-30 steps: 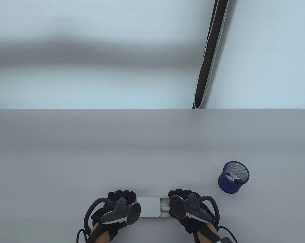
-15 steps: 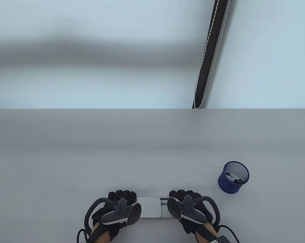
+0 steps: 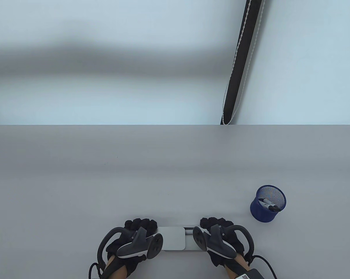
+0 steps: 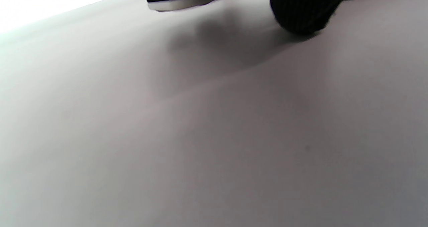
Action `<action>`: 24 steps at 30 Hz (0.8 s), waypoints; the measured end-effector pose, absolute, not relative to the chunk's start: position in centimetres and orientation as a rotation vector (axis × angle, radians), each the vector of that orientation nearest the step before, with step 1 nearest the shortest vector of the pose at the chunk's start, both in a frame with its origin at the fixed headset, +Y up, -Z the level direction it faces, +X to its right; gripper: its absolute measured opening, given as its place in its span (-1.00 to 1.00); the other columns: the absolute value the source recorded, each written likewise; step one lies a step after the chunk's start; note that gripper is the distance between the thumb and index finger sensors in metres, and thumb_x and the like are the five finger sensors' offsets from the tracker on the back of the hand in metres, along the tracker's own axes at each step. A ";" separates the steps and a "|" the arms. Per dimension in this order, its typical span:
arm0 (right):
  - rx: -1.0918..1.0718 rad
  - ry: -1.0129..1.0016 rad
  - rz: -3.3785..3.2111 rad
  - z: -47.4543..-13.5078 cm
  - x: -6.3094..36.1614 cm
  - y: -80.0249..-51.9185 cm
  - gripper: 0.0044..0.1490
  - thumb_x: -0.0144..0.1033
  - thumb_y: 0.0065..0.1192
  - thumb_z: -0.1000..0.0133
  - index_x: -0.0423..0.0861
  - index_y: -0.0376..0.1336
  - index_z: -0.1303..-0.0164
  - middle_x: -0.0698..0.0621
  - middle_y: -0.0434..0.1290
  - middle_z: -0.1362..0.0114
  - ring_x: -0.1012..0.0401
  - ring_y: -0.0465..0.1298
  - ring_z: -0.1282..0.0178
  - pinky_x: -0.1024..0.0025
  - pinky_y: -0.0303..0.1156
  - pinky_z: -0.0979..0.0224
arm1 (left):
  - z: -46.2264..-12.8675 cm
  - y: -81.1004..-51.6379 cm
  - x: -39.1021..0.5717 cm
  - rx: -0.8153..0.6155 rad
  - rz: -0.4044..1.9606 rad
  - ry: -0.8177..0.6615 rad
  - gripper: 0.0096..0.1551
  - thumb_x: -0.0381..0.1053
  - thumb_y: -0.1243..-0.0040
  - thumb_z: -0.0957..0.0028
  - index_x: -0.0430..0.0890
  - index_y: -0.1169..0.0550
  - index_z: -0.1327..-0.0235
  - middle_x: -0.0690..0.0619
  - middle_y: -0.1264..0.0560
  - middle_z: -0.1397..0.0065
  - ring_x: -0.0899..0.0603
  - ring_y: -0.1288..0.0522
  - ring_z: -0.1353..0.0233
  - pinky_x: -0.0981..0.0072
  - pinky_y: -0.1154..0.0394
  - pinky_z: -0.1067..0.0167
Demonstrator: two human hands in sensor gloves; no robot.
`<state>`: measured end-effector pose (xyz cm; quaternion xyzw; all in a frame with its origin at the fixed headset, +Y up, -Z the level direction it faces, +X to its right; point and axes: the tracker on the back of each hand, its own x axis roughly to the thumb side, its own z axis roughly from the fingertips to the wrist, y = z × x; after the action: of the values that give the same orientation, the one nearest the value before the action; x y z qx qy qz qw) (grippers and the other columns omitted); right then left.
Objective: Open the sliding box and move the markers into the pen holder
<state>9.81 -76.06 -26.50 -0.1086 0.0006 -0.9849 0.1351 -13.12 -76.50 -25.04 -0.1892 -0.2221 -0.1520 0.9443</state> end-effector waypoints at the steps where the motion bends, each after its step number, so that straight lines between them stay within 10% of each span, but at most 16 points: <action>1: -0.318 0.004 -2.847 -26.5 9.8 -76.0 -0.14 -0.49 0.65 0.33 0.25 0.28 -0.14 0.17 0.48 -0.25 0.29 0.59 -0.16 0.21 0.50 -0.33 | -25.0 -76.5 -13.1 -0.385 -0.308 -0.452 -0.09 0.37 0.00 -0.05 0.05 0.00 -0.55 0.03 -0.08 -0.70 -0.15 -0.20 -0.66 0.01 -0.24 -0.62; 24: -0.464 0.077 -2.653 -26.0 9.1 -76.0 0.22 -0.40 0.70 0.78 0.20 0.23 -0.18 0.17 0.49 -0.22 0.37 0.61 -0.10 0.29 0.56 -0.33 | -25.0 -76.5 -13.2 -0.384 -0.309 -0.446 -0.09 0.36 -0.01 -0.04 0.05 0.00 -0.55 0.02 -0.08 -0.70 -0.15 -0.20 -0.66 0.01 -0.24 -0.62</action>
<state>9.09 -75.96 -26.00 -0.1680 0.0278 -0.9601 0.2217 -13.20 -76.49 -24.98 -0.1885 -0.2190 -0.1518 0.9452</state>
